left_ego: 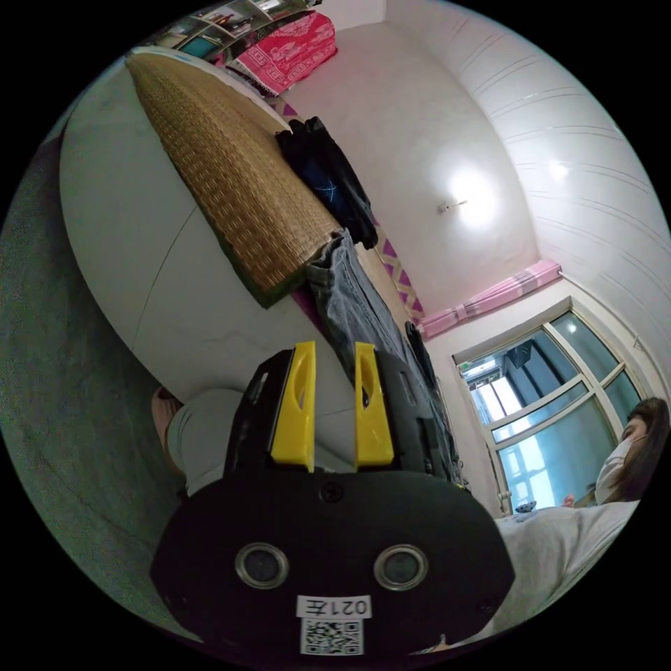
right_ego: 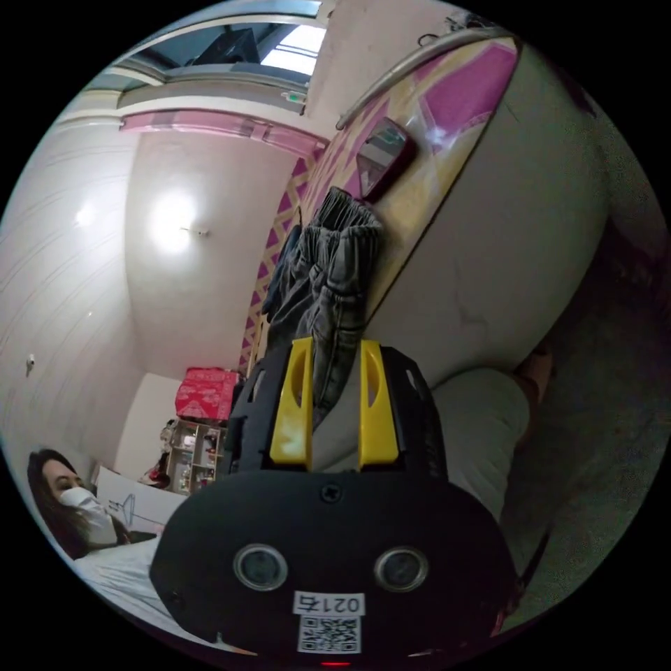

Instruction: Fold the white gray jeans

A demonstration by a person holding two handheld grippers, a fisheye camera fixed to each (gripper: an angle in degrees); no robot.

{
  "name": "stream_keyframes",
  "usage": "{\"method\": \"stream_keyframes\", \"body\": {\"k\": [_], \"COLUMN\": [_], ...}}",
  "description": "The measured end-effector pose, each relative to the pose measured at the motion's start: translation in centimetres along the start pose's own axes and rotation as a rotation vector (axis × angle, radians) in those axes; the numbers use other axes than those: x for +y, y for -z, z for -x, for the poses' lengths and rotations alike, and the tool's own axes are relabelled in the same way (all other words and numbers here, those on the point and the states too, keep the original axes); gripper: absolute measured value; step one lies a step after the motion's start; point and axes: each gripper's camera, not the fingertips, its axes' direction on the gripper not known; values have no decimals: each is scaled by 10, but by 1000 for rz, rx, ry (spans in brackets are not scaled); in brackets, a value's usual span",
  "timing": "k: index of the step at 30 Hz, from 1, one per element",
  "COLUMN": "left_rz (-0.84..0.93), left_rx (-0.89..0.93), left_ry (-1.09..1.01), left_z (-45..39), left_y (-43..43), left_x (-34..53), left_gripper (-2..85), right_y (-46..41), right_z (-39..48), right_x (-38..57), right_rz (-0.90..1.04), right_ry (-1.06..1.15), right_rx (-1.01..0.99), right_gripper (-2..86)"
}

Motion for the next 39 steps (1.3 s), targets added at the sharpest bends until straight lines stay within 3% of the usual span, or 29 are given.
{"method": "stream_keyframes", "body": {"k": [12, 19, 30, 39], "left_rz": [-12, 3, 120, 195], "left_rx": [7, 6, 70, 72], "left_ry": [-11, -8, -69, -227], "left_z": [-20, -26, -47, -148], "left_y": [0, -24, -76, -143], "left_x": [-15, -29, -60, -164], "left_gripper": [83, 93, -8, -9], "right_y": [20, 17, 3, -36], "right_z": [27, 52, 13, 101], "right_x": [2, 4, -5, -90], "right_rz": [-67, -90, 1, 75], "right_ry": [-23, 85, -68, 77], "right_rx": [-5, 62, -156, -244], "right_gripper": [80, 89, 18, 8]}}
